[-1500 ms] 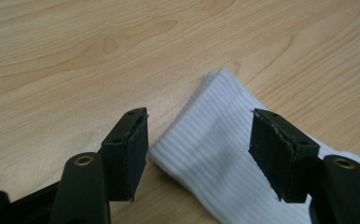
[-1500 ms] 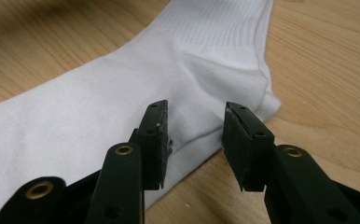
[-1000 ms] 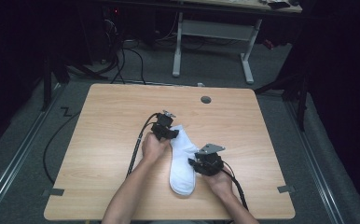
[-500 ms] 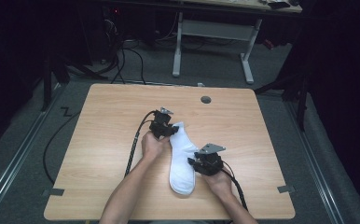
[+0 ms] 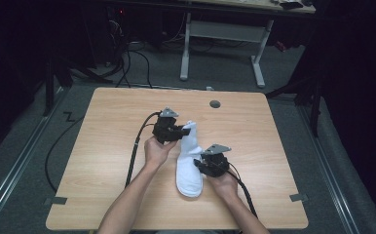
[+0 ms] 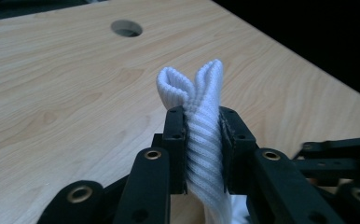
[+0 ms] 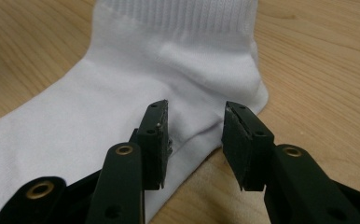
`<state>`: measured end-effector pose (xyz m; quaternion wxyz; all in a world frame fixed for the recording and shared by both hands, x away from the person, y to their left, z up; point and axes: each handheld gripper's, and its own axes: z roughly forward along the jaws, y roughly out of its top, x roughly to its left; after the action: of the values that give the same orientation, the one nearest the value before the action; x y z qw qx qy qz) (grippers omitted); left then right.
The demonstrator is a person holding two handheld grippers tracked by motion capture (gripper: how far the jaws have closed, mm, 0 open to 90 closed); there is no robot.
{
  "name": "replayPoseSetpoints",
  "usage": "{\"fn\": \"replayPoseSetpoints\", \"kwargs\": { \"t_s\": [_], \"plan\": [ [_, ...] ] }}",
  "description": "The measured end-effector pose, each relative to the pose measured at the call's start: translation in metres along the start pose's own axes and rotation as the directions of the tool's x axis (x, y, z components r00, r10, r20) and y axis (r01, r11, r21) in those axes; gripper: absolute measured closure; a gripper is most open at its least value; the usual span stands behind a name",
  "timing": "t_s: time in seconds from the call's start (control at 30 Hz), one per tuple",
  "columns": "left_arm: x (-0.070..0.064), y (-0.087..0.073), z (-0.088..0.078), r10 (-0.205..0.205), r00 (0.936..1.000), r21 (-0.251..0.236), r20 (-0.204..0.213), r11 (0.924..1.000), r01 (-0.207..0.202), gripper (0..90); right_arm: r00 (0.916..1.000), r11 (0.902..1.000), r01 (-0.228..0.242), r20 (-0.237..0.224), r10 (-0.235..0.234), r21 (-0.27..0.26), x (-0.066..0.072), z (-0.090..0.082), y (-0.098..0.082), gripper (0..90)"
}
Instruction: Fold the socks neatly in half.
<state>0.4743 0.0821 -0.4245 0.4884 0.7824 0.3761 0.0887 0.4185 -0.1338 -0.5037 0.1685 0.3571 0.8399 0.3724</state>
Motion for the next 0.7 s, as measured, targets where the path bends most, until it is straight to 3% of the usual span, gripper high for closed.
{"fn": "replayPoseSetpoints", "kwargs": {
  "t_s": [0.03,0.2,0.47,0.5,0.53,0.57,0.6,0.63,0.7],
  "plan": [
    [-0.005,0.0,-0.004,0.006,0.9998,-0.012,0.021,0.9999,-0.006,75.2,1.0,1.0,-0.008,0.005,0.008,0.0,-0.001,0.002,0.002,60.9],
    [-0.01,-0.002,-0.007,0.043,0.9989,0.001,0.016,0.9991,-0.043,75.2,0.9999,0.9999,-0.013,0.011,0.013,-0.011,-0.003,0.006,0.004,60.6],
    [-0.001,-0.011,-0.012,0.023,0.9997,-0.013,-0.007,0.9996,-0.023,75.2,0.9974,0.9981,-0.062,0.036,0.062,-0.003,-0.006,0.003,0.007,58.7],
    [0.0,-0.013,-0.013,0.025,0.9996,-0.014,-0.01,0.9996,-0.025,75.1,0.9973,0.9962,-0.068,0.025,0.069,-0.055,-0.005,-0.008,0.005,57.7],
    [0.0,-0.013,-0.013,0.025,0.9996,-0.014,-0.01,0.9996,-0.025,75.1,0.9973,0.9962,-0.068,0.025,0.069,-0.055,-0.005,-0.008,0.005,57.7],
    [0.0,-0.014,-0.012,0.024,0.9997,-0.014,-0.009,0.9996,-0.024,75.2,0.9985,0.9937,-0.051,0.014,0.053,-0.099,0.0,-0.018,0.004,57.6],
    [0.0,-0.014,-0.012,0.024,0.9997,-0.013,-0.008,0.9996,-0.024,75.2,0.9985,0.9937,-0.051,0.014,0.053,-0.099,0.0,-0.018,0.004,57.6],
    [-0.001,-0.015,-0.011,0.021,0.9998,-0.013,-0.004,0.9997,-0.021,75.1,0.9993,0.9926,-0.034,-0.021,0.032,-0.117,0.008,-0.027,0.002,57.6],
    [-0.002,-0.016,-0.01,0.022,0.9997,-0.015,0.0,0.9996,-0.022,75.2,0.9977,0.995,0.0,-0.067,-0.007,-0.1,0.018,-0.028,0.0,57.8]
  ]
}}
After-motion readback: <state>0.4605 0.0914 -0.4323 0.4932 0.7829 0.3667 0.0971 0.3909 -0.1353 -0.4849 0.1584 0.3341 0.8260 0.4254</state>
